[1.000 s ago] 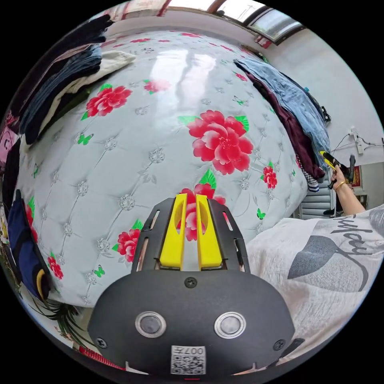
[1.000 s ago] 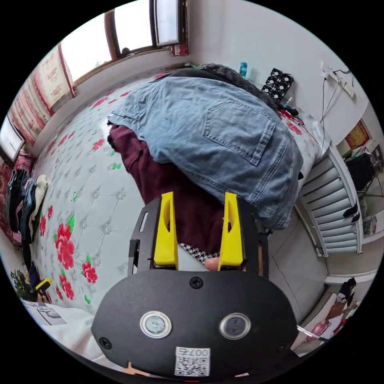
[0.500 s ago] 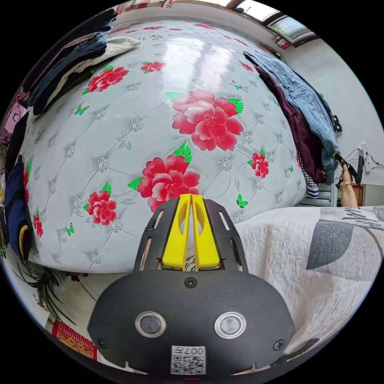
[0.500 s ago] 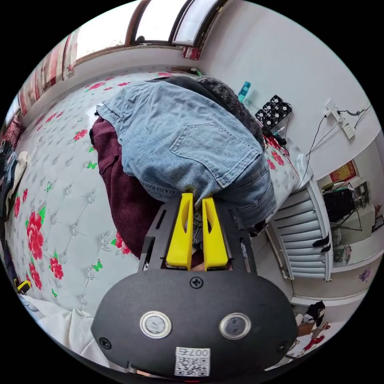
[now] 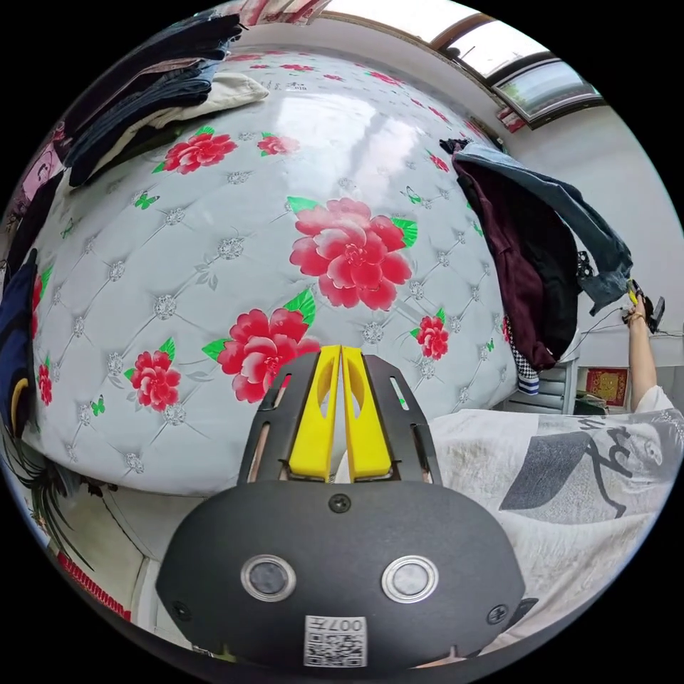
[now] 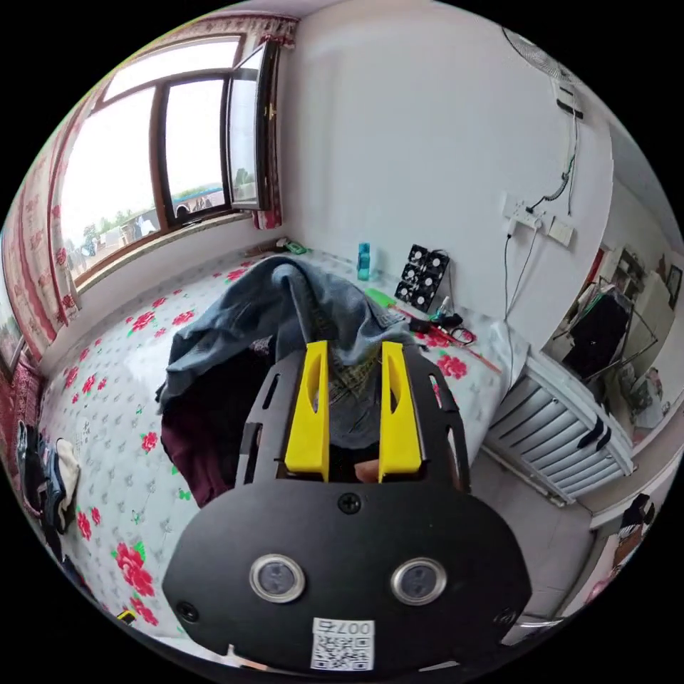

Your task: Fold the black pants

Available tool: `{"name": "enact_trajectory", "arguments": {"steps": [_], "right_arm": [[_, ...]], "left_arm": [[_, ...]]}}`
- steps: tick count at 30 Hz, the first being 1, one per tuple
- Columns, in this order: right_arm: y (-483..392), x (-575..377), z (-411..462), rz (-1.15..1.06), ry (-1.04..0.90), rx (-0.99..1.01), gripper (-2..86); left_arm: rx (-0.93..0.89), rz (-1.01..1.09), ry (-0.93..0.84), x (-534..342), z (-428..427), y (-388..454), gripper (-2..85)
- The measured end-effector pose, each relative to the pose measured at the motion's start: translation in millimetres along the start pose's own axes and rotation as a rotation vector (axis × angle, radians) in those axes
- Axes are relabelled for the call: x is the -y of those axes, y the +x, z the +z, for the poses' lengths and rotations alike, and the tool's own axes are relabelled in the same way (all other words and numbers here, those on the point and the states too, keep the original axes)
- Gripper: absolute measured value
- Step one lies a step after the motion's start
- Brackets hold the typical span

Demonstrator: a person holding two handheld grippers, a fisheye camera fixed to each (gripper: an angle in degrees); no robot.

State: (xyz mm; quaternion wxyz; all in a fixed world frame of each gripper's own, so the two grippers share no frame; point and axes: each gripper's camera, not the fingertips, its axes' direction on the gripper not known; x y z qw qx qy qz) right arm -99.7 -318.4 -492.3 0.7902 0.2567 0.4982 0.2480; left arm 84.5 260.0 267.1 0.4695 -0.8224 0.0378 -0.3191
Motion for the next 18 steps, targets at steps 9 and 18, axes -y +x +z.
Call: {"name": "enact_trajectory", "arguments": {"steps": [9, 18], "right_arm": [[-27, -243, 98, -0.306, -0.396, 0.106, 13.7], [-65, -225, 37, -0.528, -0.346, 0.201, 1.4]], "left_arm": [[-0.05, -0.088, -0.038, -36, -4, -27, -1.0], [-0.058, 0.065, 0.0, -44, -21, -11, -1.0]]}}
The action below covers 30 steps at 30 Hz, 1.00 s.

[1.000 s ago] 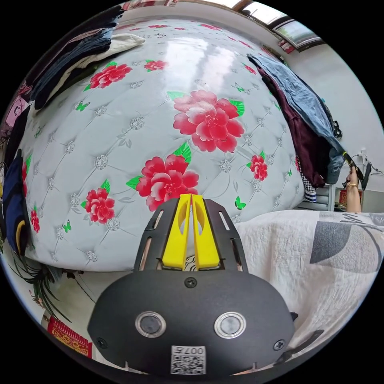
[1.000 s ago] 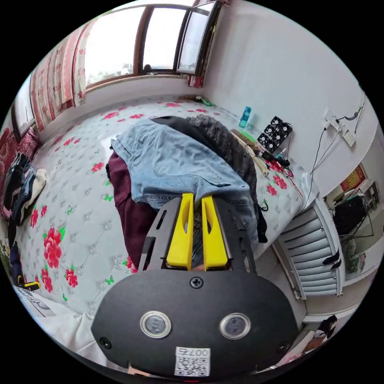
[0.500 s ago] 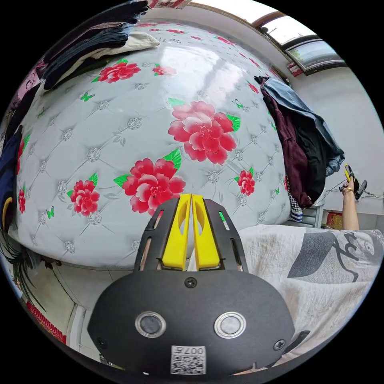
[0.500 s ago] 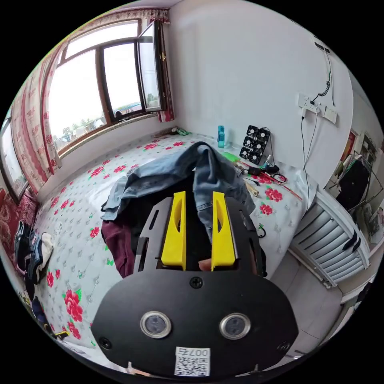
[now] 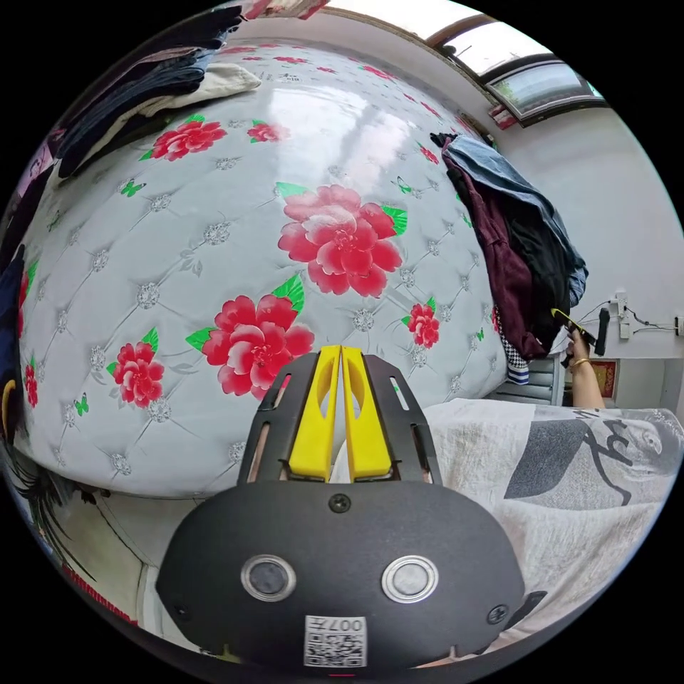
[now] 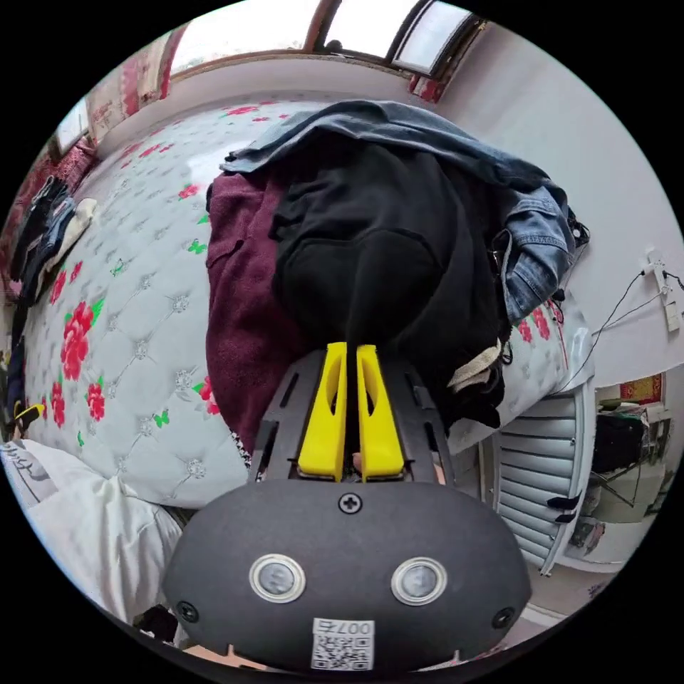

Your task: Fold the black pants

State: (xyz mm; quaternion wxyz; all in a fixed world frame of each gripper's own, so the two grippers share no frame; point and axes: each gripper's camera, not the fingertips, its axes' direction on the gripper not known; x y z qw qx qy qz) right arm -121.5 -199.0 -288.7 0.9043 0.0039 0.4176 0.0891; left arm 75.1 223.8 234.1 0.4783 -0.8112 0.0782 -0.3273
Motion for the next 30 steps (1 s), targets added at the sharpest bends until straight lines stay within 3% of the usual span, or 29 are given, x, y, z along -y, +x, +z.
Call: {"name": "enact_trajectory", "arguments": {"steps": [3, 6, 13, 18, 21, 25, 28, 30], "right_arm": [[-25, -13, -72, -0.028, 0.267, 0.399, 0.4], [-95, -14, -100, -0.167, 0.342, 0.627, -0.1], [-353, -35, -113, -0.706, 0.187, 0.984, -0.3], [-544, -104, -160, -1.218, 0.013, 1.323, 0.0], [-613, -147, -183, -1.456, -0.051, 1.279, 0.6], [-634, -163, -150, -1.441, -0.092, 1.132, 2.4], [-589, -139, -97, -1.217, -0.085, 1.048, 3.9], [-521, -102, -34, -0.919, -0.14, 0.922, 5.4]], "left_arm": [[-0.025, 0.027, 0.006, -17, -4, -2, -0.9], [-0.06, 0.037, 0.021, -31, -10, -7, -0.6], [-0.122, 0.011, 0.193, -76, -63, -31, 3.7], [-0.059, -0.154, 0.309, -125, -108, -78, 4.7], [-0.026, -0.317, 0.365, -161, -132, -115, 4.5], [0.008, -0.462, 0.413, -215, -160, -143, 4.6], [0.037, -0.491, 0.415, -248, -173, -143, 5.6], [0.06, -0.452, 0.413, -257, -179, -132, 6.8]]}}
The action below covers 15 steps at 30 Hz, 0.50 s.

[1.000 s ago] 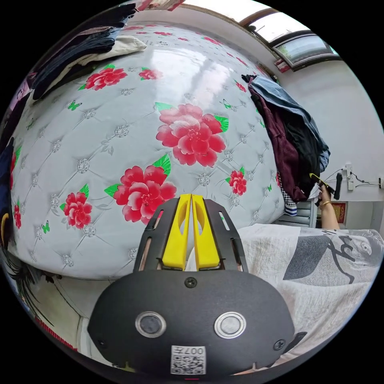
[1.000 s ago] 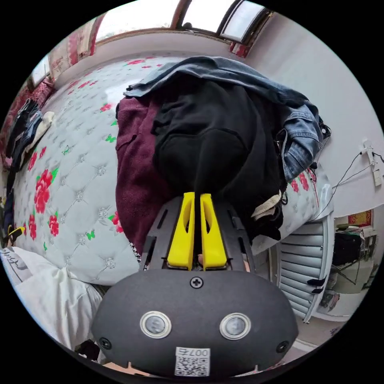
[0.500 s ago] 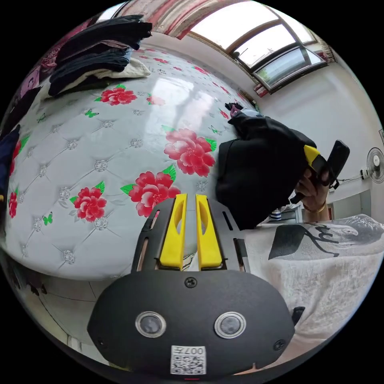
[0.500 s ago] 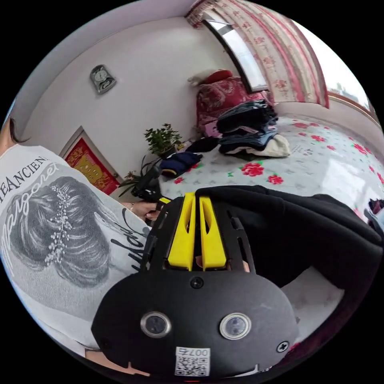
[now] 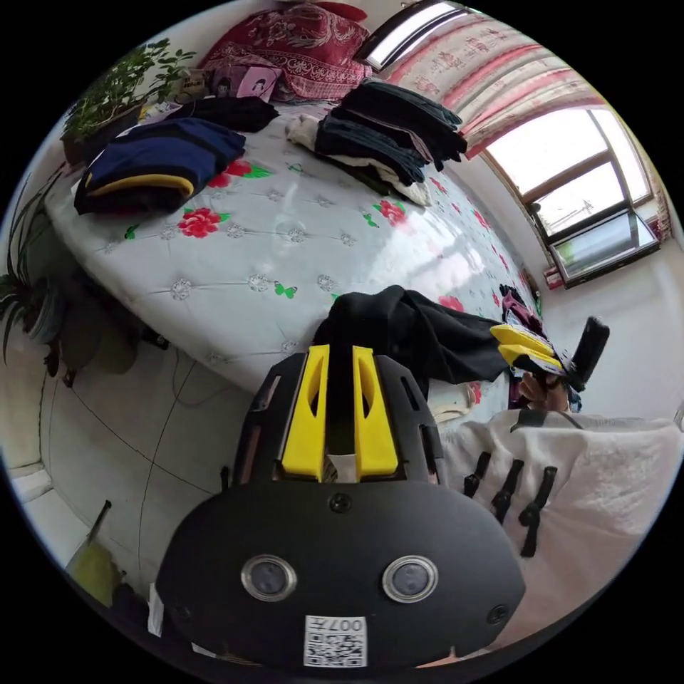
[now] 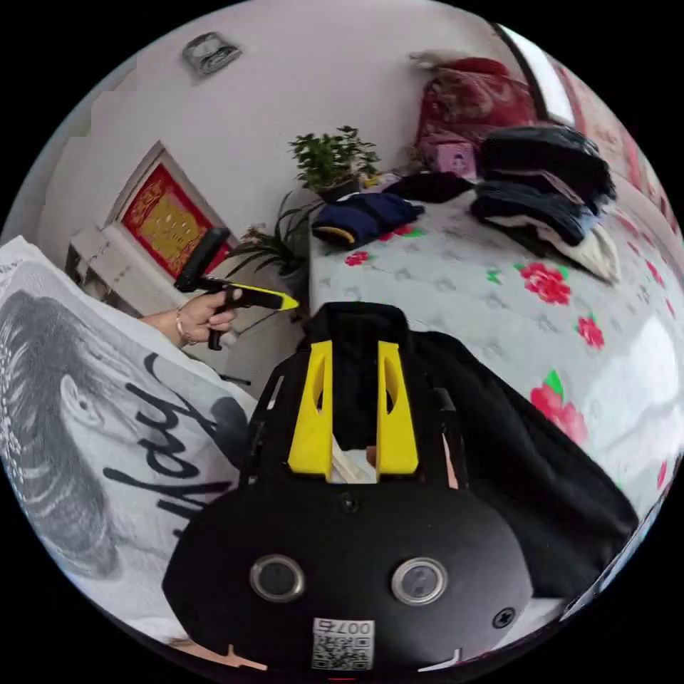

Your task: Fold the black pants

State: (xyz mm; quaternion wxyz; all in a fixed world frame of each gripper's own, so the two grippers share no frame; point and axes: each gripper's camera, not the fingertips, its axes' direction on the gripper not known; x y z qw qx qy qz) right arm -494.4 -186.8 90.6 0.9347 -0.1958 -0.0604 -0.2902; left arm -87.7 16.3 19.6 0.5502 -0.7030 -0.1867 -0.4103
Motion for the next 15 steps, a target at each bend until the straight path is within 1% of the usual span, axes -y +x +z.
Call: {"name": "enact_trajectory", "arguments": {"steps": [1, 3, 4, 5, 6, 7, 8, 9, 11, 12, 14, 15], "right_arm": [[24, -15, -8, 0.086, 0.01, -0.03, 5.8], [113, -81, -51, 0.402, 0.058, -0.19, 6.7], [132, -99, -63, 0.476, 0.073, -0.239, 6.9], [166, -133, -89, 0.616, 0.109, -0.329, 7.3], [197, -168, -113, 0.762, 0.149, -0.395, 7.6], [211, -185, -123, 0.83, 0.161, -0.418, 7.7], [237, -217, -138, 0.956, 0.178, -0.444, 8.0], [259, -246, -147, 1.064, 0.193, -0.434, 7.9], [280, -279, -151, 1.164, 0.224, -0.374, 7.3], [278, -291, -158, 1.189, 0.282, -0.401, 6.3], [275, -299, -159, 1.208, 0.318, -0.407, 4.1], [270, -302, -158, 1.175, 0.327, -0.384, 2.6]], "left_arm": [[-0.013, 0.038, -0.001, -3, -2, 8, 7.9], [-0.059, 0.115, -0.036, -2, 6, 25, 10.2], [-0.073, 0.177, -0.099, 1, 21, 39, 11.8], [-0.062, 0.204, -0.149, 3, 32, 46, 12.6], [-0.004, 0.249, -0.256, 7, 58, 58, 12.8], [0.115, 0.272, -0.339, 11, 82, 68, 12.3], [0.252, 0.303, -0.406, 16, 102, 76, 11.1], [0.279, 0.327, -0.437, 20, 109, 79, 10.8], [0.264, 0.362, -0.484, 33, 116, 84, 9.6], [0.242, 0.359, -0.48, 42, 113, 81, 8.3], [0.272, 0.308, -0.394, 62, 93, 66, 1.9], [0.283, 0.293, -0.372, 67, 87, 62, 1.4]]}}
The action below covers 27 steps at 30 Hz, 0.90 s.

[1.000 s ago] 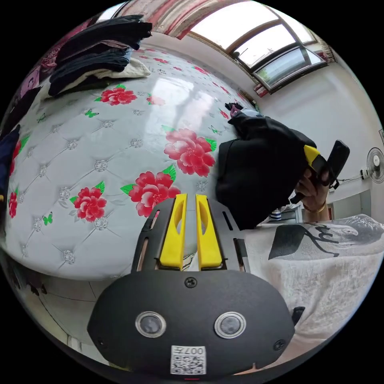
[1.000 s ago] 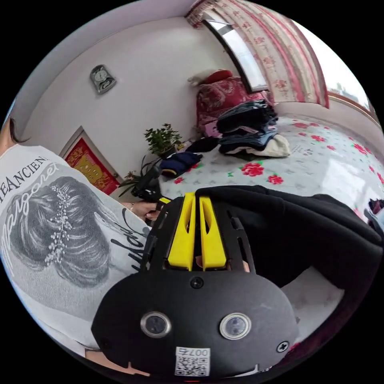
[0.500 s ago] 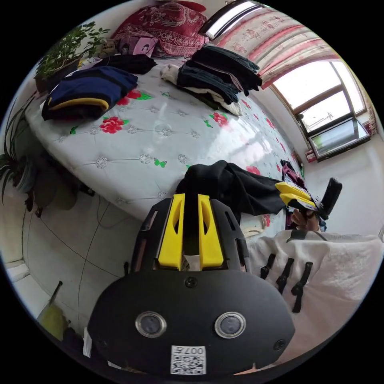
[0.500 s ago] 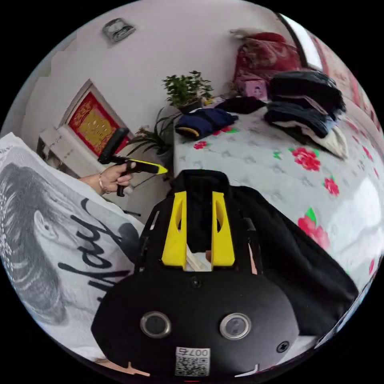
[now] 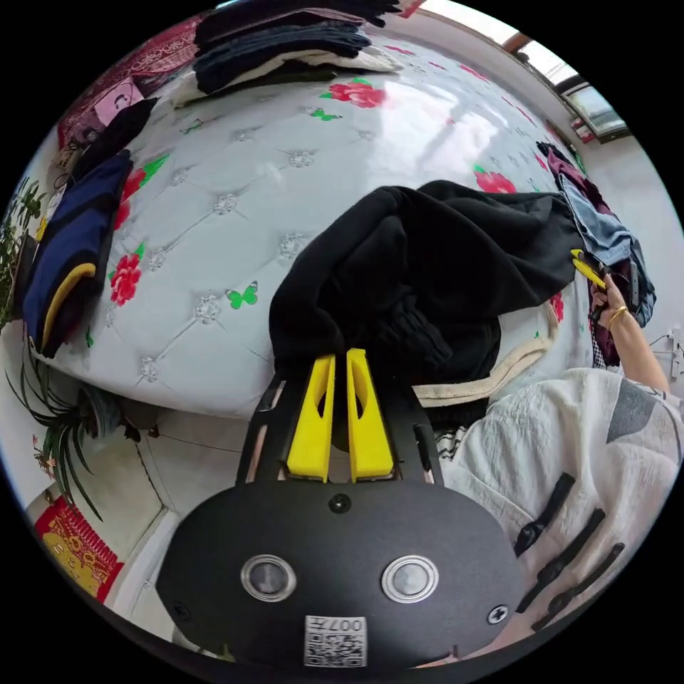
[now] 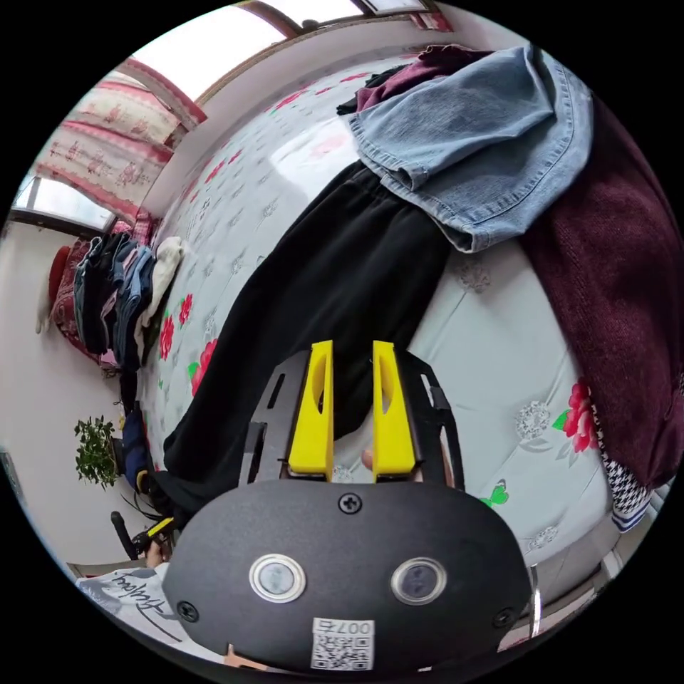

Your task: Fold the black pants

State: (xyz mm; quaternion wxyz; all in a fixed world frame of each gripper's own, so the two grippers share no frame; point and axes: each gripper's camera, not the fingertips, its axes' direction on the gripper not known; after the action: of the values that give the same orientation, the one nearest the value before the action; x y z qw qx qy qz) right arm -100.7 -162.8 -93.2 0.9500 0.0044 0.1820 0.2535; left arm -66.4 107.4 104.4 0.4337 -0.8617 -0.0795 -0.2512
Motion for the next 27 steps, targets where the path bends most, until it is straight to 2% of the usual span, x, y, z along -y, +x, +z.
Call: {"name": "enact_trajectory", "arguments": {"steps": [2, 6, 9, 11, 14, 16, 19, 21, 25, 27], "right_arm": [[7, -7, -5, -0.013, -0.025, 0.073, 1.1], [31, -43, -67, -0.054, 0.121, 0.313, 0.0], [48, -86, -137, -0.093, 0.247, 0.516, -0.1], [51, -114, -182, -0.142, 0.315, 0.571, -0.2], [59, -145, -260, -0.169, 0.448, 0.586, -0.2], [58, -157, -311, -0.207, 0.565, 0.581, -0.2], [39, -167, -386, -0.301, 0.739, 0.498, -0.2], [9, -153, -420, -0.382, 0.821, 0.43, -0.1], [-71, -67, -416, -0.523, 0.78, 0.32, 0.6], [-139, 27, -376, -0.55, 0.665, 0.343, 1.9]], "left_arm": [[0.07, -0.069, 0.066, 6, -26, -25, 0.0], [0.172, -0.139, 0.158, 2, -70, -58, -0.7], [0.111, -0.228, 0.269, -22, -104, -87, -0.9], [0.065, -0.293, 0.31, -42, -116, -102, -0.9], [-0.004, -0.3, 0.373, -57, -130, -103, -0.9], [-0.099, -0.201, 0.521, -71, -160, -93, -0.9], [-0.174, -0.101, 0.626, -79, -197, -92, -1.0], [-0.206, -0.134, 0.667, -76, -210, -104, -1.0], [-0.257, -0.271, 0.688, -25, -214, -154, -0.9], [-0.271, -0.309, 0.653, 19, -207, -174, -0.8]]}}
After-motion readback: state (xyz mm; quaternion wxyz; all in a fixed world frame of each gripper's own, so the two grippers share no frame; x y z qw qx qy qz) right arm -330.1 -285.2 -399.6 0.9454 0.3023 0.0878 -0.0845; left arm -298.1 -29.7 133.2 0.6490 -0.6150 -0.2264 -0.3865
